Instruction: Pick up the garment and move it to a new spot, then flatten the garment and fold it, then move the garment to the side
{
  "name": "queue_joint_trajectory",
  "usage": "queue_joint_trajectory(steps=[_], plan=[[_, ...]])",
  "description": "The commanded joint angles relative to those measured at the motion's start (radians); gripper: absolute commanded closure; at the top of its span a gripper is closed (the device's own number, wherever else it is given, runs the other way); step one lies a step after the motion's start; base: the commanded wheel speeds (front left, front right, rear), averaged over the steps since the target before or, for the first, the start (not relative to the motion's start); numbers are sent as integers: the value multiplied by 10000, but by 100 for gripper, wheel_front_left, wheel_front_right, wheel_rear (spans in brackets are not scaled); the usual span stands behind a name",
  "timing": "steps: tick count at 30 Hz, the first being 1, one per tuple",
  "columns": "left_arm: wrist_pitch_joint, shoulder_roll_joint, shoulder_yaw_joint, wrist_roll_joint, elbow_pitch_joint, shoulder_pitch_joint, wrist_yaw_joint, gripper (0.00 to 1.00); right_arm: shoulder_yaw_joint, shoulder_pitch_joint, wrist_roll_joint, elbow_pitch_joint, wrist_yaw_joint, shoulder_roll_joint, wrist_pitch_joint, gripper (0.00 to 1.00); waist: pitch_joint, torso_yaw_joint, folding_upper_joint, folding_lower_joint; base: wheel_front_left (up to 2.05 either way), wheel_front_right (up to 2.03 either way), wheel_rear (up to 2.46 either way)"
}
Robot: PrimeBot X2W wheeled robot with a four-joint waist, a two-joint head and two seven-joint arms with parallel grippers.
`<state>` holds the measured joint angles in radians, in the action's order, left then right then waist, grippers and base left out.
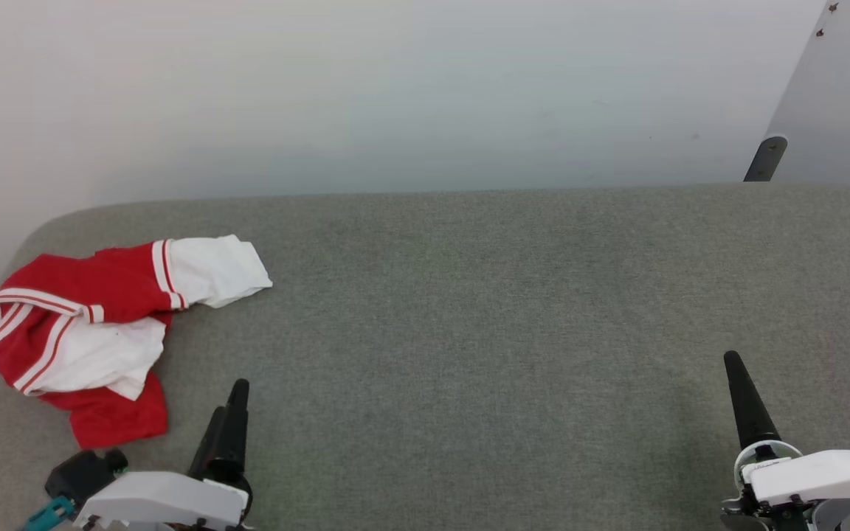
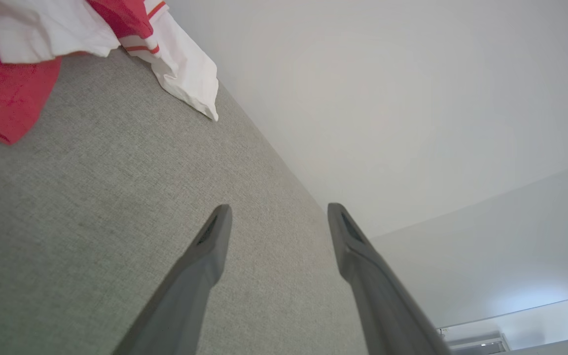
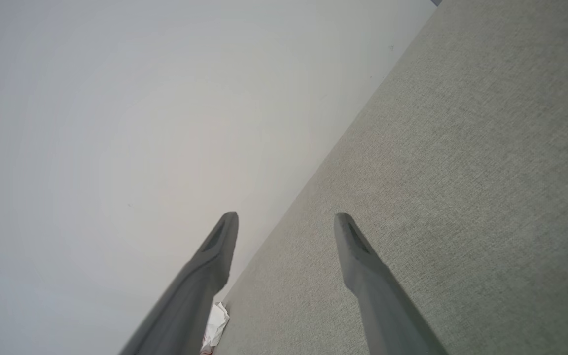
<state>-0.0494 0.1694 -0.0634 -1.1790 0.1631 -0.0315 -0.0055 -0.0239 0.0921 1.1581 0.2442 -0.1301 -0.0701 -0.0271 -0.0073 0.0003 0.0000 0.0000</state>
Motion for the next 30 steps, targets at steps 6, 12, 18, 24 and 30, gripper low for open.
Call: queue_joint_trajectory(steps=[6,12,18,24,30], plan=[[-246,394,-332,1196,-215,-145,305,0,36,310,-1456,-204,-5,-48,-158,0,-17,13,0,0,0,0,0],[-445,654,-597,2297,-244,-174,601,0,97,346,-2731,-257,-5,-59,-198,0,-45,23,0,0,0,0,0],[-625,817,-748,3196,-397,-169,733,0,152,369,-3781,-285,-6,-89,-303,0,-81,38,0,0,0,0,0],[-805,994,-824,3978,-525,-120,774,0,121,371,-4605,-352,-6,-79,-441,0,-116,48,0,0,0,0,0],[-965,1092,-793,4596,-695,-30,791,0,38,387,-5295,-439,-7,-31,-544,0,-145,54,0,0,0,0,0]])
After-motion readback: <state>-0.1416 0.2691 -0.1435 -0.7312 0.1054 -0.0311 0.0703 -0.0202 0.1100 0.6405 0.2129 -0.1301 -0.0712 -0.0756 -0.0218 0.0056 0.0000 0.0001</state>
